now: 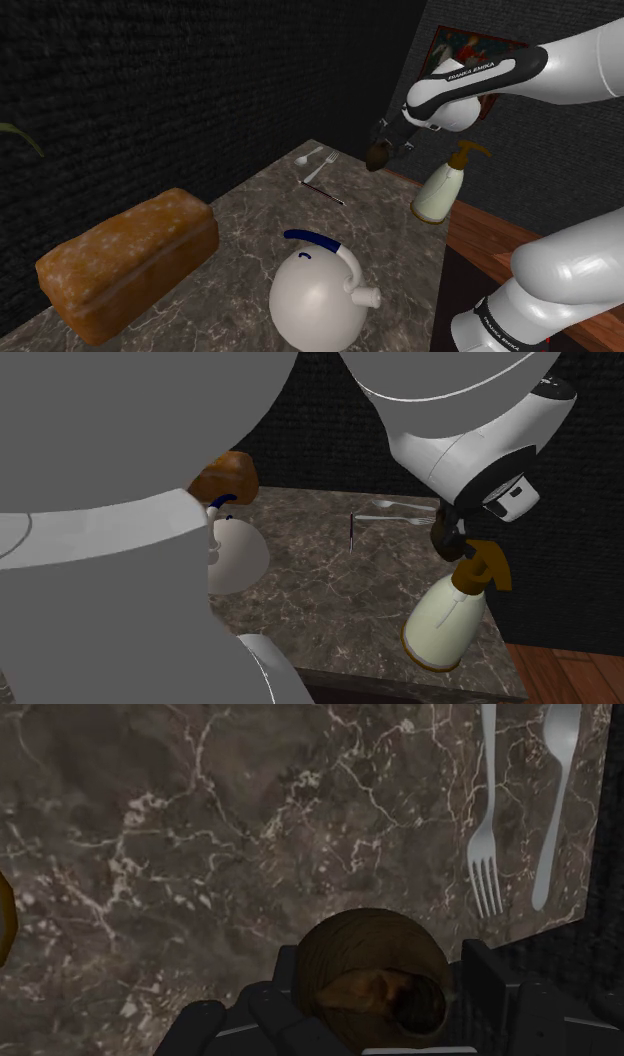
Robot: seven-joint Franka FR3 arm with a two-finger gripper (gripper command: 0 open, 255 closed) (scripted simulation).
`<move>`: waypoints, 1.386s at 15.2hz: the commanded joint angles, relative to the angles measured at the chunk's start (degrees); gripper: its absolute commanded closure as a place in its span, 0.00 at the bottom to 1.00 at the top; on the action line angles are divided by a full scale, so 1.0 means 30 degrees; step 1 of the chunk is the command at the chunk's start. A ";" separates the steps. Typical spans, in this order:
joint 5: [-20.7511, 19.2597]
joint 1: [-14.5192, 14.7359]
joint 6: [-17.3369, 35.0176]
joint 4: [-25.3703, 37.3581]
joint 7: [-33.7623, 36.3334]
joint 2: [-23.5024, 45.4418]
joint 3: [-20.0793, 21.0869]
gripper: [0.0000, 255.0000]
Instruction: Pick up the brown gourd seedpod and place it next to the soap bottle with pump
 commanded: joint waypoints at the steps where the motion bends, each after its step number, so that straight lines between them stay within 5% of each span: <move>1: 0.0146 0.0069 0.0621 -0.0297 -0.0129 0.0320 0.0056 1.00; 9: 0.0849 0.0306 0.3147 -0.1077 -0.0961 0.2094 0.0183 1.00; 17: 0.0855 0.0279 0.3146 -0.1077 -0.0965 0.2094 0.0211 1.00; 18: 0.0870 0.0282 0.3177 -0.1088 -0.0985 0.2114 0.0210 0.00; 21: 0.0869 0.0284 0.3168 -0.1087 -0.0978 0.2105 0.0212 0.00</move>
